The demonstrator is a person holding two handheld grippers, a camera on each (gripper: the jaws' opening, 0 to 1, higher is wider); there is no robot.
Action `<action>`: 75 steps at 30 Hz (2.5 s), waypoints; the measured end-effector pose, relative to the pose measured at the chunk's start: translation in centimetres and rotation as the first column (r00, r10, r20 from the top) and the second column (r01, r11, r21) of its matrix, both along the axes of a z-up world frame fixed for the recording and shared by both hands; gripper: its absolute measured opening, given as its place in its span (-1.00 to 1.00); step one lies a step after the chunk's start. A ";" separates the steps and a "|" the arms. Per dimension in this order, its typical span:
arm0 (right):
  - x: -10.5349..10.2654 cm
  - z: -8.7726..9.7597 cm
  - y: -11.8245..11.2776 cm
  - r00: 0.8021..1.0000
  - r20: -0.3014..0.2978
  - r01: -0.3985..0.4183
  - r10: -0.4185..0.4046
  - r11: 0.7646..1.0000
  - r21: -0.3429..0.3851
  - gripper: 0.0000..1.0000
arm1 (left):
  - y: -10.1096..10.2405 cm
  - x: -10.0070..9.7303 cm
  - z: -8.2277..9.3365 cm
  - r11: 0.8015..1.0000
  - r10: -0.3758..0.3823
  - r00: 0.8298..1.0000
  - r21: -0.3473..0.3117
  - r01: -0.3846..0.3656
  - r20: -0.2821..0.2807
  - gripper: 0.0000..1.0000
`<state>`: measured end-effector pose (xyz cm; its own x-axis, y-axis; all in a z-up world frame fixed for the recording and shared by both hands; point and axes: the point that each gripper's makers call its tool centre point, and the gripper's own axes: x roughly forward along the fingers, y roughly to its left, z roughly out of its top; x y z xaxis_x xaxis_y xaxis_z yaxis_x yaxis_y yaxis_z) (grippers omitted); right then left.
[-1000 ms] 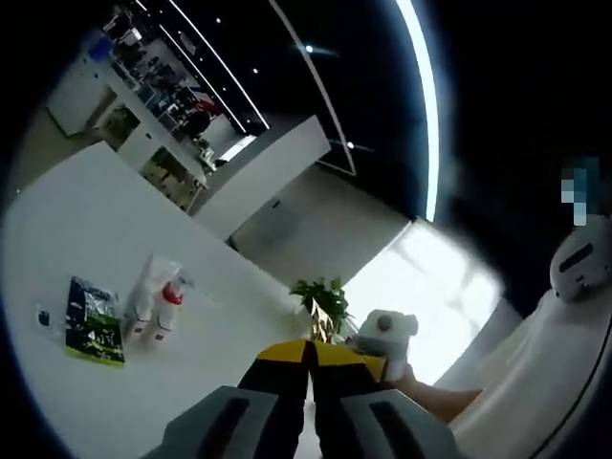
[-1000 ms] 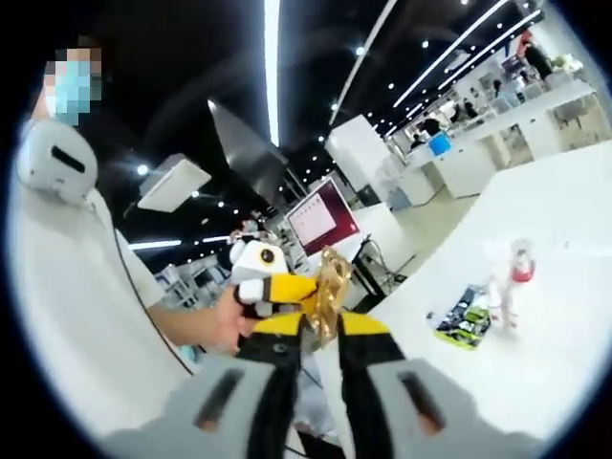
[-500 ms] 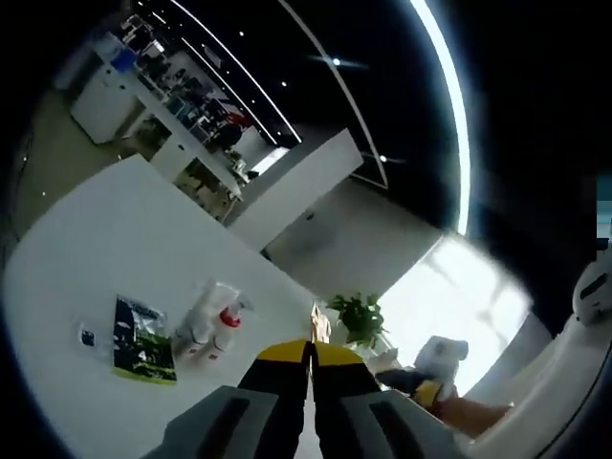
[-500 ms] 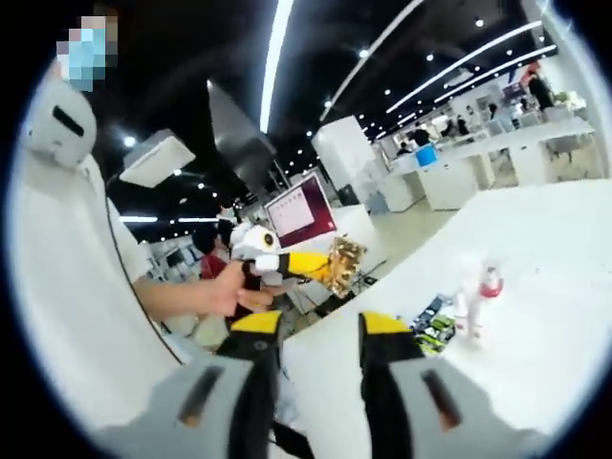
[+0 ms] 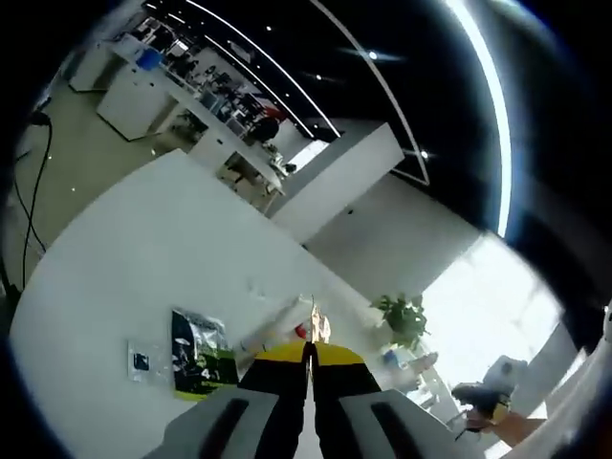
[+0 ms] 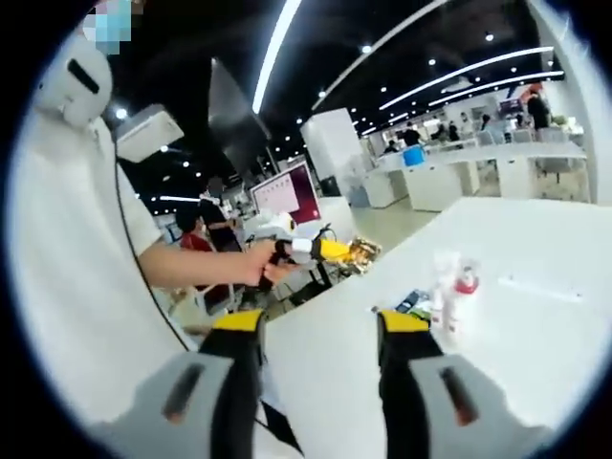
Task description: Arrange the skincare products in the storage area until every visible bottle or jar stands upright without overlapping.
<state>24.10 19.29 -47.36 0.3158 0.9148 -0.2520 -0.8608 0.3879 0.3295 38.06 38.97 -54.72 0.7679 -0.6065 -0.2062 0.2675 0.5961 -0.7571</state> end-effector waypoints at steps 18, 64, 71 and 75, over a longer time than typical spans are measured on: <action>0.8 -1.0 0.5 0.998 -0.002 0.060 -0.061 0.994 -0.089 0.30 | 4.5 4.9 -8.5 0.996 0.087 0.981 0.017 -0.086 -0.175 -0.99; 5.8 -4.8 1.8 0.976 -0.111 0.166 -0.187 0.970 -0.177 0.23 | 7.6 10.9 -21.7 0.985 0.137 0.897 0.157 -0.077 -0.420 -0.96; 5.2 -4.8 1.6 0.974 -0.114 0.174 -0.194 0.971 -0.165 0.23 | 7.6 10.7 -21.4 0.981 0.136 0.900 0.183 -0.064 -0.415 -0.91; 4.9 -4.6 1.5 0.973 -0.112 0.181 -0.200 0.971 -0.157 0.23 | 7.7 10.6 -21.0 0.978 0.142 0.903 0.200 -0.064 -0.405 -0.83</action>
<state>29.01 20.79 -51.99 0.4378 0.7918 -0.4260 -0.7215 0.5921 0.3591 48.61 46.69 -75.73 0.6453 -0.4518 -0.6161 -0.1179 0.7379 -0.6646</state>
